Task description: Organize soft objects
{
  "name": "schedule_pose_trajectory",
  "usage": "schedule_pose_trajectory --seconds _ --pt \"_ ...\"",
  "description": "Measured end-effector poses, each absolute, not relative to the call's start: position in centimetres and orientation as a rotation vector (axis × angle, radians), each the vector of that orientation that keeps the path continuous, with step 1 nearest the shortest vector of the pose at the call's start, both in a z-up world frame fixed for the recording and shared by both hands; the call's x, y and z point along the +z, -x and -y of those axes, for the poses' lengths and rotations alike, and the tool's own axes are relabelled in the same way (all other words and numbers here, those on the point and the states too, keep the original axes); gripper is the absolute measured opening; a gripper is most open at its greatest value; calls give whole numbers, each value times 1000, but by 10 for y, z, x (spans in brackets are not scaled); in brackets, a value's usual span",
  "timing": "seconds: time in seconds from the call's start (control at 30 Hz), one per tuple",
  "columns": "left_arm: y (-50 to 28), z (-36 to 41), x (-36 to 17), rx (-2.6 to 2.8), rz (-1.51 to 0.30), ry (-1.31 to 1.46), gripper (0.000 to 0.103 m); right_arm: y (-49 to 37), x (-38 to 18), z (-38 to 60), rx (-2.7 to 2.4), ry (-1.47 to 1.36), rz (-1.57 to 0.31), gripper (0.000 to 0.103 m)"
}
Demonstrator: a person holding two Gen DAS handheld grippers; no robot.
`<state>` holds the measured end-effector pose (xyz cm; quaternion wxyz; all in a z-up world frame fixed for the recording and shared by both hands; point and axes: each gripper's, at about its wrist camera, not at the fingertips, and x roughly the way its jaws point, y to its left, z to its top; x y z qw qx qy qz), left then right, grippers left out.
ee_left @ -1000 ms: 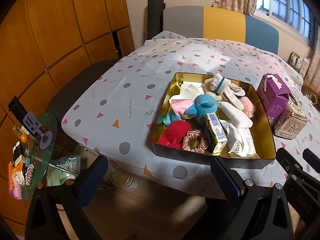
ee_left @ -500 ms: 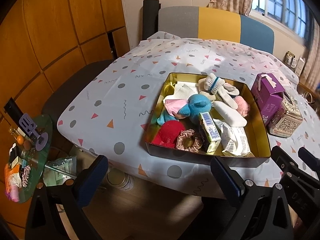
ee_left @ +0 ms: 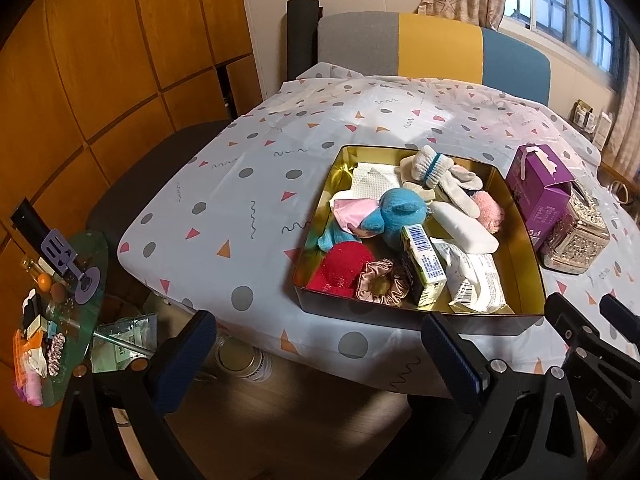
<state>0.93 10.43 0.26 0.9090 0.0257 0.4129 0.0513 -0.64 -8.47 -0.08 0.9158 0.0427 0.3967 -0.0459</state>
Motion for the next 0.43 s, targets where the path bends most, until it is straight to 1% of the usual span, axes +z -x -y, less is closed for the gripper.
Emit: schedule_pose_trajectory --seconds 0.43 --pt "-14 -101 -4 119 -875 -39 103 6 1 89 -103 -102 -813 84"
